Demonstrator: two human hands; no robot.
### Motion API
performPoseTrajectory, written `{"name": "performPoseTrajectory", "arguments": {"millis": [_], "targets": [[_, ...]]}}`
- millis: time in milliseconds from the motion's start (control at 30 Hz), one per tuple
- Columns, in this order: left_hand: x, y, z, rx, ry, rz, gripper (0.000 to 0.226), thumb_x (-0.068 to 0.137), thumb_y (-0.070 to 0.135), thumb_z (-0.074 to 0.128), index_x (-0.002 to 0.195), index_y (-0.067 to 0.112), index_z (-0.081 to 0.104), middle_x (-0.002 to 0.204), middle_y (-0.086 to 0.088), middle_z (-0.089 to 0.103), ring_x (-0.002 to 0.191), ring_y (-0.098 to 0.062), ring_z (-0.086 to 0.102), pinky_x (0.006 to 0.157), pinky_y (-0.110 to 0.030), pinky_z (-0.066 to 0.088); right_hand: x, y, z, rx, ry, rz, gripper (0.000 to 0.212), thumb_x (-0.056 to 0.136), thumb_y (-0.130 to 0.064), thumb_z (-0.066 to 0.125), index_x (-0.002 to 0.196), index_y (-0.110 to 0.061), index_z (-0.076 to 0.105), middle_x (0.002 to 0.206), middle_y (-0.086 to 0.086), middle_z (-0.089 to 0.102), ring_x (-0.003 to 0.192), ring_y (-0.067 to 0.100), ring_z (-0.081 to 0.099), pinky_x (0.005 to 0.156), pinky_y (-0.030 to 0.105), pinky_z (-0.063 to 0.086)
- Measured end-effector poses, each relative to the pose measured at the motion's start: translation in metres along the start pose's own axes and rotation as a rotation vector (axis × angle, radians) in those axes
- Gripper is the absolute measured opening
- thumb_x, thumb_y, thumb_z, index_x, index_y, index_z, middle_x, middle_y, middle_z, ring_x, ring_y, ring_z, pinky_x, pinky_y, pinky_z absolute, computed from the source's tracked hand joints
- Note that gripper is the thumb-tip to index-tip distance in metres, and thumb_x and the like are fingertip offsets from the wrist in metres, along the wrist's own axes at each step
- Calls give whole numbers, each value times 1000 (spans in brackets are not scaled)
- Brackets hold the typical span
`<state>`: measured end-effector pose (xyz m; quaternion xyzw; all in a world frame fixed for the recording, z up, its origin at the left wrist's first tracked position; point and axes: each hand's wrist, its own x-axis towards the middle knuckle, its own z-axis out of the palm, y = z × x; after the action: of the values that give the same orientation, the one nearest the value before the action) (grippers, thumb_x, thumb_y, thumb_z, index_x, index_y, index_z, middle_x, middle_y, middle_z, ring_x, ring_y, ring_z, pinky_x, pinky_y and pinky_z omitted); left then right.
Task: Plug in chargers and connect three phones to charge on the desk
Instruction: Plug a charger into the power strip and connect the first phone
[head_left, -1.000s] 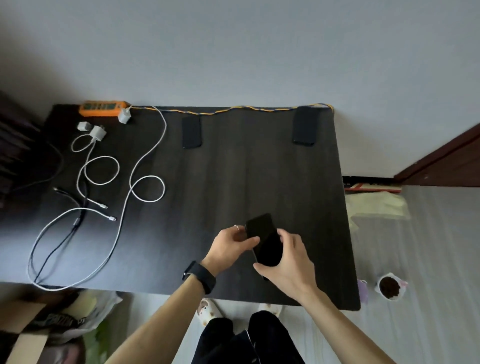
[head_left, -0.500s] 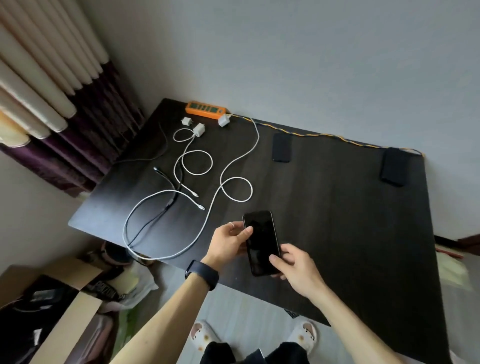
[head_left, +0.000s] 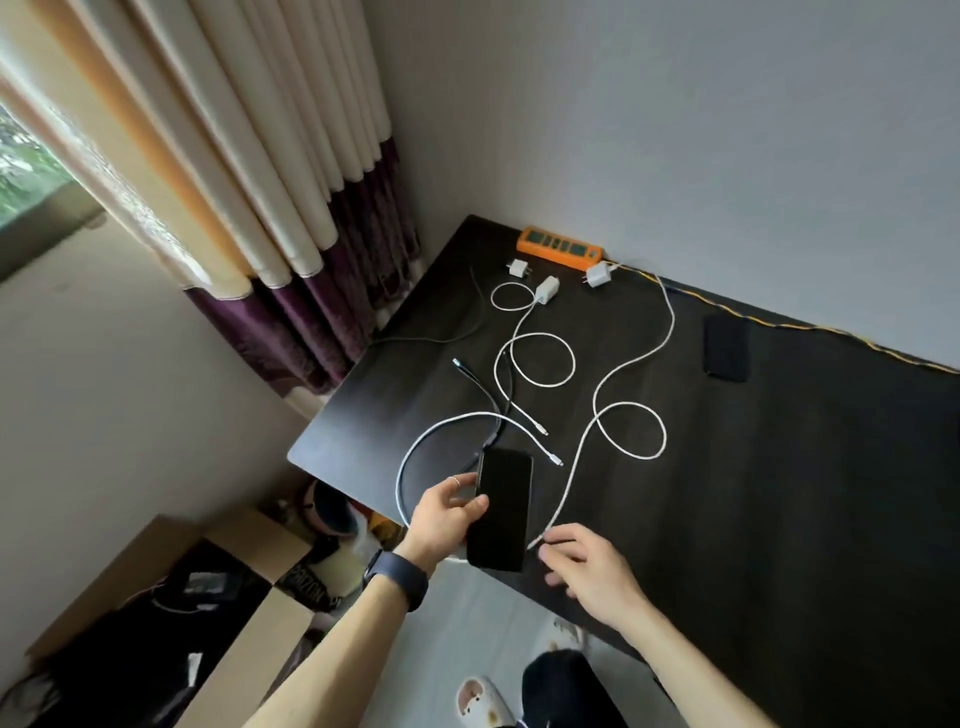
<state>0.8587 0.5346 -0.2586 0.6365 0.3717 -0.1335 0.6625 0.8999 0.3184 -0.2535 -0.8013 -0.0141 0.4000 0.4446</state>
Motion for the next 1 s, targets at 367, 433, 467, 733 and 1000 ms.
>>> {"name": "performPoseTrajectory", "arguments": {"millis": [367, 433, 467, 733, 1000], "targets": [[115, 49, -123, 427, 309, -36, 39, 95, 24, 56, 133, 29, 56, 114, -4, 72, 107, -26, 65, 97, -37, 51, 130, -31, 9, -435, 85, -16, 42, 94, -36, 59, 133, -22, 53, 137, -2, 55, 122, 18, 55, 106, 30, 41], [132, 56, -133, 438, 347, -45, 37, 97, 21, 53, 133, 28, 55, 112, -4, 72, 104, -26, 65, 91, -33, 51, 146, -44, 12, -558, 139, -91, 50, 95, -38, 56, 141, -23, 47, 147, -1, 45, 132, 22, 46, 112, 31, 34], [142, 59, -138, 433, 367, -57, 37, 97, 20, 51, 133, 28, 54, 112, -5, 72, 103, -26, 65, 90, -33, 51, 155, -51, 12, -615, 150, -114, 55, 95, -40, 55, 146, -23, 42, 153, 0, 39, 136, 24, 40, 114, 32, 31], [196, 54, -165, 387, 380, -156, 38, 100, 17, 46, 137, 26, 50, 117, -11, 69, 94, -28, 63, 81, -31, 48, 195, -57, 21, -903, -21, -113, 75, 98, -45, 45, 159, -24, 8, 168, -1, -1, 154, 24, 6, 123, 37, 19], [211, 34, -169, 599, 254, -96, 65, 90, 30, 66, 148, 30, 38, 126, -13, 56, 111, -34, 58, 94, -39, 50, 196, -28, 40, -824, 278, -72, 44, 89, -23, 66, 132, -23, 57, 137, -3, 52, 118, 22, 55, 89, 34, 54]]}}
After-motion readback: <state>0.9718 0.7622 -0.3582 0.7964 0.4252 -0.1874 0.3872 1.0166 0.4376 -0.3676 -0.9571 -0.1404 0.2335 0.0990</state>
